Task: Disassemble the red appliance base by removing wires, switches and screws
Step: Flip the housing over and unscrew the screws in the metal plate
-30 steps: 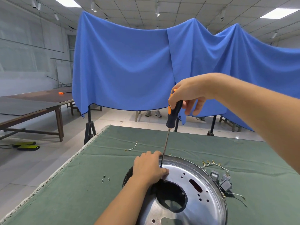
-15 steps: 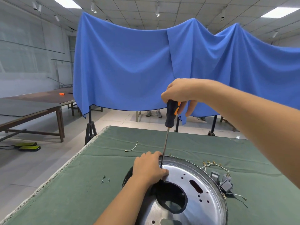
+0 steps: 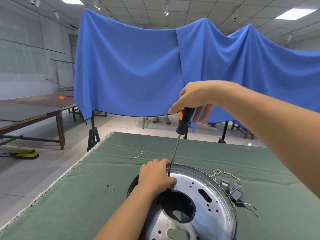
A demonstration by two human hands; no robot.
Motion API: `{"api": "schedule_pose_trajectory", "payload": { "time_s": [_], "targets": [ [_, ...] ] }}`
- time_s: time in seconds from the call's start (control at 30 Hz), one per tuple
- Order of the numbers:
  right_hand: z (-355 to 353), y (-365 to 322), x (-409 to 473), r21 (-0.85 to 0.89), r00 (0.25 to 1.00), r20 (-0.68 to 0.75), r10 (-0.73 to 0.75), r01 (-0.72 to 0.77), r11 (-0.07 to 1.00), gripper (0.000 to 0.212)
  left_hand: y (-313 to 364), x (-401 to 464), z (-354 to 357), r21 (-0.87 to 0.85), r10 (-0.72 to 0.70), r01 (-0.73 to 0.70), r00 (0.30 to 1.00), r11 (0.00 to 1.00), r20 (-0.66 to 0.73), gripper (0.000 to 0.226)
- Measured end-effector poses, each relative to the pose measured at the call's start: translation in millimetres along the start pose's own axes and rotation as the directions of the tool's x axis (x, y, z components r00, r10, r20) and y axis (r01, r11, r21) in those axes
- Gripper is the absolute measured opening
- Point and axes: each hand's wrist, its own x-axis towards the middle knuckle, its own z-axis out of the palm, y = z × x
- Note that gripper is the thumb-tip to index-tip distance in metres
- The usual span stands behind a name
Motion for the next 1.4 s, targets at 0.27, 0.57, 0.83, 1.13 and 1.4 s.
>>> {"api": "schedule_pose_trajectory", "payload": {
  "time_s": [0.27, 0.57, 0.83, 1.13, 1.4],
  "targets": [
    [-0.1, 1.0, 3.2, -0.004, 0.995, -0.064, -0.079, 0.079, 0.997, 0.011, 0.5, -1.3, -0.1, 0.001, -0.007, 0.007, 1.0, 1.0, -0.003, 0.06],
    [18.1, 5.8, 6.9, -0.308, 0.93, -0.349, -0.118, 0.005, 0.951, 0.048, -0.7, -2.1, 0.0, 0.011, -0.002, 0.002, 1.0, 1.0, -0.005, 0.062],
    [5.2, 7.6, 0.8, -0.089, 0.985, -0.085, -0.148, 0.14, 0.986, 0.009, -0.1, -1.4, -0.2, 0.015, -0.002, 0.002, 1.0, 1.0, -0.009, 0.063],
    [13.5, 14.4, 1.8, -0.039, 0.976, -0.199, -0.093, 0.087, 0.995, 0.024, 1.4, -3.0, -1.8, 0.011, -0.006, 0.006, 1.0, 1.0, -0.009, 0.06],
    [22.4, 24.6, -2.4, -0.271, 0.93, -0.357, -0.086, -0.015, 0.963, 0.031, 0.3, -2.9, -0.8, 0.012, -0.003, 0.003, 1.0, 1.0, -0.013, 0.059]
  ]
}}
